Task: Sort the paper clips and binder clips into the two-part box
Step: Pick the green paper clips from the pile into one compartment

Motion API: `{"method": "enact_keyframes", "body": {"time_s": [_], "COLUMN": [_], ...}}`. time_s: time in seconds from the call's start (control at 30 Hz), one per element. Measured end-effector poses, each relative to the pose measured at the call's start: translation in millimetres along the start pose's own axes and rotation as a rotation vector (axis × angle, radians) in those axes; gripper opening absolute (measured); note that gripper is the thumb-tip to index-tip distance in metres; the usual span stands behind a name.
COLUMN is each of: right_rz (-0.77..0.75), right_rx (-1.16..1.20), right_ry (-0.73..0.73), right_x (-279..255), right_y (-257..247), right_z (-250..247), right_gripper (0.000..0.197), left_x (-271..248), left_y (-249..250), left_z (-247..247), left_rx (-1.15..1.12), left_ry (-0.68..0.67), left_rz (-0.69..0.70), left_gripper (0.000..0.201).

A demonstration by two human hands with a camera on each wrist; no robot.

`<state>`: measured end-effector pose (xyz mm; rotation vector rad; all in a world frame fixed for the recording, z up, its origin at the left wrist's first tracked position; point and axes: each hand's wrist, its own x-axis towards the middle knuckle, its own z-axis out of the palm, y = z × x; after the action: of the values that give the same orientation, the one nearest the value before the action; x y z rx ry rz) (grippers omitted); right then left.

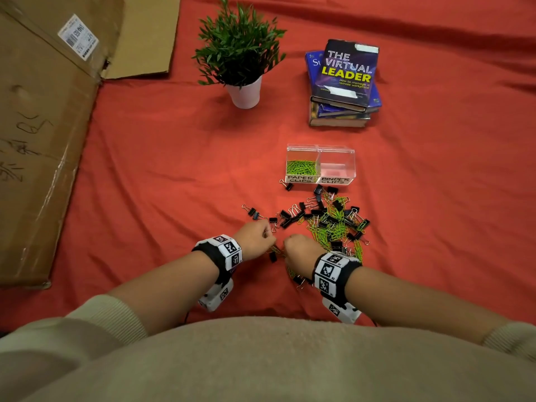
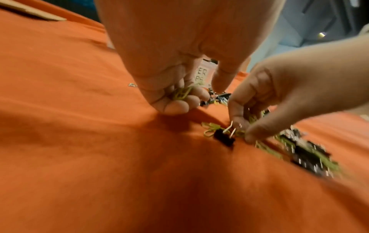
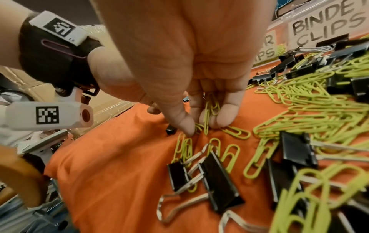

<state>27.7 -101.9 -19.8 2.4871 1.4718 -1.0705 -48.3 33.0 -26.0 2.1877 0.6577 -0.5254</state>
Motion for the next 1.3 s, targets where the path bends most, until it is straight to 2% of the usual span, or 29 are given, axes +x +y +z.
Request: {"method": "enact_keyframes", "body": {"time_s": [0.1, 0.2, 0.37, 0.5, 0.57, 0.63, 0.77, 0.83, 0.93, 1.03, 1.13, 1.23, 1.3], "right_rz": [0.007, 0.082, 0.188, 0.252, 0.274, 0.244, 0.095, 0.011, -0.073, -0.132, -0.145, -0.13, -0.109], "right_rx": [0.081, 0.306, 0.858, 1.17, 1.22, 1.039, 0.463, 0.21, -0.029, -0.115, -0.108, -0.087, -0.015], "right_ry": [-0.024, -0.041, -0.154, -0.146, -0.177, -0.189, -0.198, -0.217, -0.181, -0.125, -0.109, -0.144, -0.163], "right_x": [-1.4, -1.5, -0.7, -1.6, -1.9, -1.7, -3.2, -6.0, -10.7, -12.1, -13.5, -15.1, -13.6], "right_y": [-0.1, 7.2, 37.7, 48.9, 49.6, 47.8, 31.3, 17.5, 1.3, -6.4, -8.6, -6.7, -2.2], "right_z": [1.4, -2.2, -16.7, -25.4, -25.5, -22.5, -13.9, -12.0, -10.2, -7.2, -5.2, -6.3, -7.2], "right_gripper": [0.021, 0.01, 0.013, 0.011, 0.011, 0.015, 0.011, 0.019, 0.032, 0.03, 0.026, 0.027, 0.025], "left_x": [-3.4, -6.7, -11.7, -17.0, -18.6, -20.1, -19.2, -16.8, -14.6, -14.1, -13.7, -12.7, -12.8], "left_y": [-6.7, -10.8, -14.7, -14.2, -10.8, -6.4, 1.8, 4.5, 5.9, 6.9, 7.3, 4.5, 3.4], "left_z": [5.2, 9.2, 11.5, 12.2, 14.1, 15.9, 17.3, 18.5, 21.7, 23.3, 22.3, 15.4, 7.7], "left_rx": [0.194, 0.296, 0.391, 0.566, 0.641, 0.682, 0.686, 0.727, 0.82, 0.886, 0.838, 0.601, 0.4], "left_ry": [-0.048, -0.057, -0.068, -0.092, -0.083, -0.063, -0.048, -0.062, -0.094, -0.105, -0.116, -0.103, -0.053], "left_rz": [0.109, 0.185, 0.218, 0.204, 0.207, 0.228, 0.236, 0.228, 0.231, 0.266, 0.254, 0.171, 0.135], "left_gripper": [0.009, 0.017, 0.018, 0.025, 0.028, 0.031, 0.034, 0.032, 0.03, 0.028, 0.03, 0.032, 0.025]}}
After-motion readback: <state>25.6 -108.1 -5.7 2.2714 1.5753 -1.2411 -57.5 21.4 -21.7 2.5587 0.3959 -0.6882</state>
